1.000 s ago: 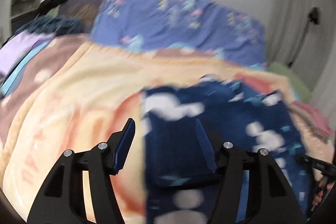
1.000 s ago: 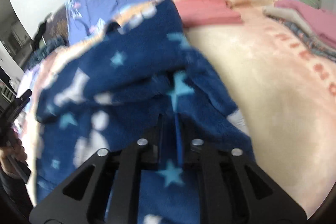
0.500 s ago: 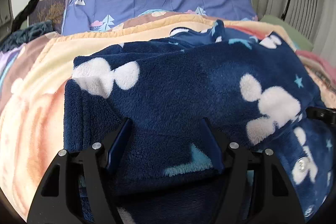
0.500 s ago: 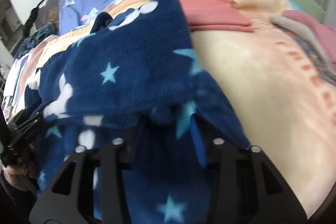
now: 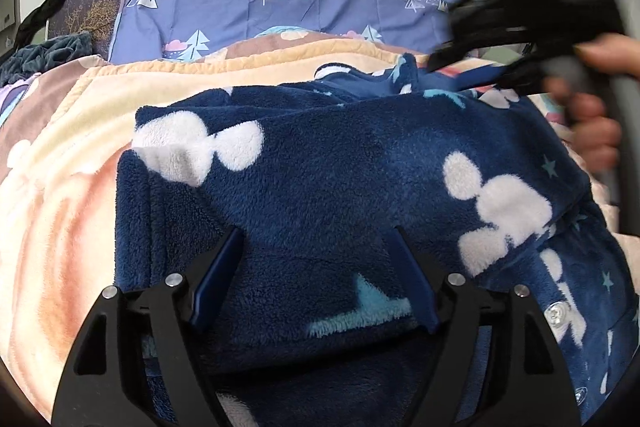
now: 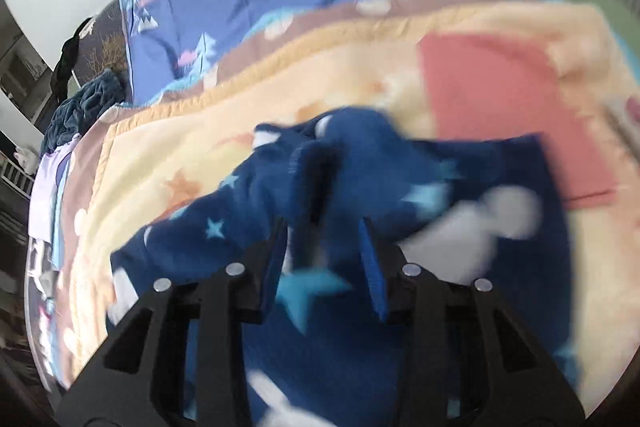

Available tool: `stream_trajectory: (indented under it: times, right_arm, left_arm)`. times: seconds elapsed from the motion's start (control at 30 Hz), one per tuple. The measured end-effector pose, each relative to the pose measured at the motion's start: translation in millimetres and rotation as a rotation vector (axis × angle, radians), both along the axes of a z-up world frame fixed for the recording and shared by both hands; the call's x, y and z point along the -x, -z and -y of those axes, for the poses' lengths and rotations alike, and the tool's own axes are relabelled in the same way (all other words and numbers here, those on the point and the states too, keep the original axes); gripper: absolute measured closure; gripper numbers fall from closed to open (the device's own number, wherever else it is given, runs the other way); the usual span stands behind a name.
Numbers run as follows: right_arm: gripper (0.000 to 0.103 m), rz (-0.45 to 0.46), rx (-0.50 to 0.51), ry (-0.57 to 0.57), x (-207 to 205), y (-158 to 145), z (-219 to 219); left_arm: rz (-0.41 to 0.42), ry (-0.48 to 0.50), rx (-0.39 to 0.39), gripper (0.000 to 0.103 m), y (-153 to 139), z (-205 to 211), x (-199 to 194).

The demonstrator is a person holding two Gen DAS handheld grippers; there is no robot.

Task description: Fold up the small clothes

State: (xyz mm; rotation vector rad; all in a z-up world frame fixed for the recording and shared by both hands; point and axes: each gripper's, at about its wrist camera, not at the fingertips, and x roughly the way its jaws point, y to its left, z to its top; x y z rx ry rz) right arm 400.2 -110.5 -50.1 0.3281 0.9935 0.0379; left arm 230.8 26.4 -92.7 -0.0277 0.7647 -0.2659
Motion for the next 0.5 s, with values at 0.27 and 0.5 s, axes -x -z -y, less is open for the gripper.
stream_trajectory:
  times: [0.27,0.5]
  right_arm:
    - [0.092,0.017,0.082,-0.013,-33.1,10.6,-52.3]
    - [0.043,0.028,0.153,0.091,-23.5,-3.4,-15.8]
  left_arm:
    - [0.006,0.004,0.036,0.026,-0.8,-4.9,-0.1]
    - [0.004,0.009,0.029,0.024,0.3,-0.7,0.3]
